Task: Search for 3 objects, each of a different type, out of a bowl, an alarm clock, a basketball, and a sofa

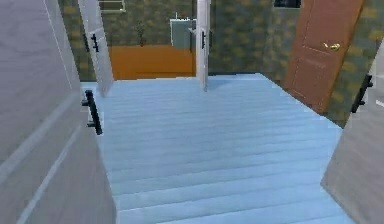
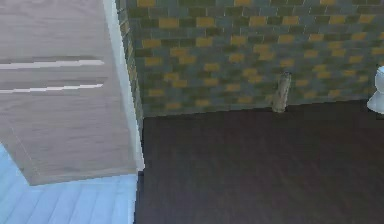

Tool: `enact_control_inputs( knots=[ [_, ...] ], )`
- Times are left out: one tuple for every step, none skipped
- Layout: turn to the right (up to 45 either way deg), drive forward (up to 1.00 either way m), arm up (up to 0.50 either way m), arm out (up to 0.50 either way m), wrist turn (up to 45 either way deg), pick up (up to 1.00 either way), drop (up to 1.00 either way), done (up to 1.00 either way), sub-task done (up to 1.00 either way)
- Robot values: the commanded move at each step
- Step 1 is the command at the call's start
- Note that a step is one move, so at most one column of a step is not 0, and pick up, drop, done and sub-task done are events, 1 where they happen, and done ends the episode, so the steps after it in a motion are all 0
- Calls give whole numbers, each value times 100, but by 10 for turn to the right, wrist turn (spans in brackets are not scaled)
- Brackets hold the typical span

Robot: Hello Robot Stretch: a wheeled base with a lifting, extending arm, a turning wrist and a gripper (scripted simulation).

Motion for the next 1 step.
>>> enact_control_inputs(
  knots=[
    [30,0,0,0,0,0,0,0,0]
  ],
)
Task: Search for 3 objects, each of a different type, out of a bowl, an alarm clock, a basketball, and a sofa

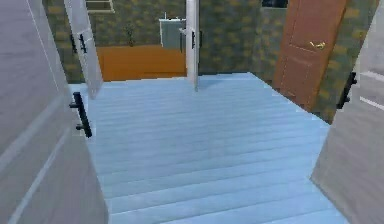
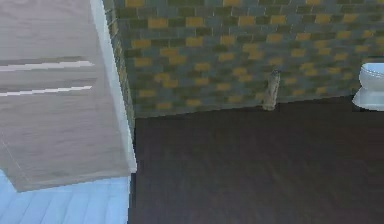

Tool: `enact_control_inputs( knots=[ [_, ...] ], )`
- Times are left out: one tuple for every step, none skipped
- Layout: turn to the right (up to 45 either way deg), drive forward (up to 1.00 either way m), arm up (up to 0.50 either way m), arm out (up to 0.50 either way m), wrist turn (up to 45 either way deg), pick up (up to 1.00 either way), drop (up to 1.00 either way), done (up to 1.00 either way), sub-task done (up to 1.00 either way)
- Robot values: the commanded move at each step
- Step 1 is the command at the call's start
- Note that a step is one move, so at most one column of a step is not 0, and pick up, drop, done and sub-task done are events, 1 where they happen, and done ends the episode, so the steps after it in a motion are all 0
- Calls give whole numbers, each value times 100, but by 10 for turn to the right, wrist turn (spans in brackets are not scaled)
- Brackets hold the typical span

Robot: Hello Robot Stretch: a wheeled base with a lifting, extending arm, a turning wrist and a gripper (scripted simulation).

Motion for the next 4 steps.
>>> enact_control_inputs(
  knots=[
    [450,0,0,0,0,0,0,0,0],
    [450,0,0,0,0,0,0,0,0],
    [450,0,0,0,0,0,0,0,0],
    [150,0,0,0,0,0,0,0,0]
  ],
)
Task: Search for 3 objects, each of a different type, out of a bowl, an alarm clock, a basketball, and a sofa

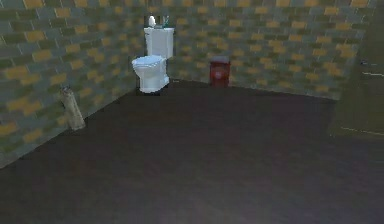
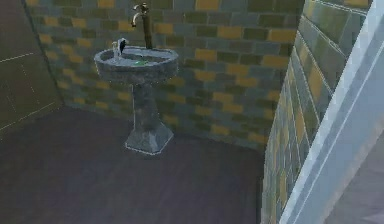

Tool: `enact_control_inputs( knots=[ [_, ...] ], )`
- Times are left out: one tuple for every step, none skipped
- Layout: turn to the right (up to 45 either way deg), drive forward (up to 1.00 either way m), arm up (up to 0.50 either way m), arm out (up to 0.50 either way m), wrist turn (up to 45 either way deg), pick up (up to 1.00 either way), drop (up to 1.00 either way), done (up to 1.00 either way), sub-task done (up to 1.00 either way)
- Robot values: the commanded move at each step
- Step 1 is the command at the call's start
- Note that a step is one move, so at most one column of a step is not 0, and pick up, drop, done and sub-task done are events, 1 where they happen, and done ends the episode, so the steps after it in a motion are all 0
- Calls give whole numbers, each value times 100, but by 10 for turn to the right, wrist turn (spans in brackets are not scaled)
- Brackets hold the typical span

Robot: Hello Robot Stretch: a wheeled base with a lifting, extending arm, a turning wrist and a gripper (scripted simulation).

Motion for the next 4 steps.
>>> enact_control_inputs(
  knots=[
    [0,5,0,0,0,0,0,0,0],
    [-450,0,0,0,0,0,0,0,0],
    [-30,0,0,0,0,0,0,0,0],
    [0,30,0,0,0,0,0,0,0]
  ],
)
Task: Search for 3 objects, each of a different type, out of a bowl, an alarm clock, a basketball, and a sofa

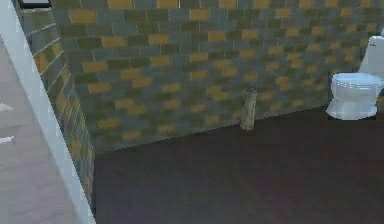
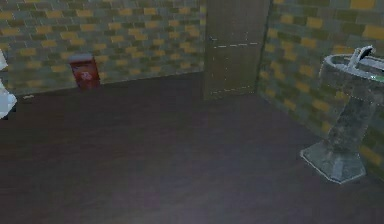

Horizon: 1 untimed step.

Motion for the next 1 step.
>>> enact_control_inputs(
  knots=[
    [-450,0,0,0,0,0,0,0,0]
  ],
)
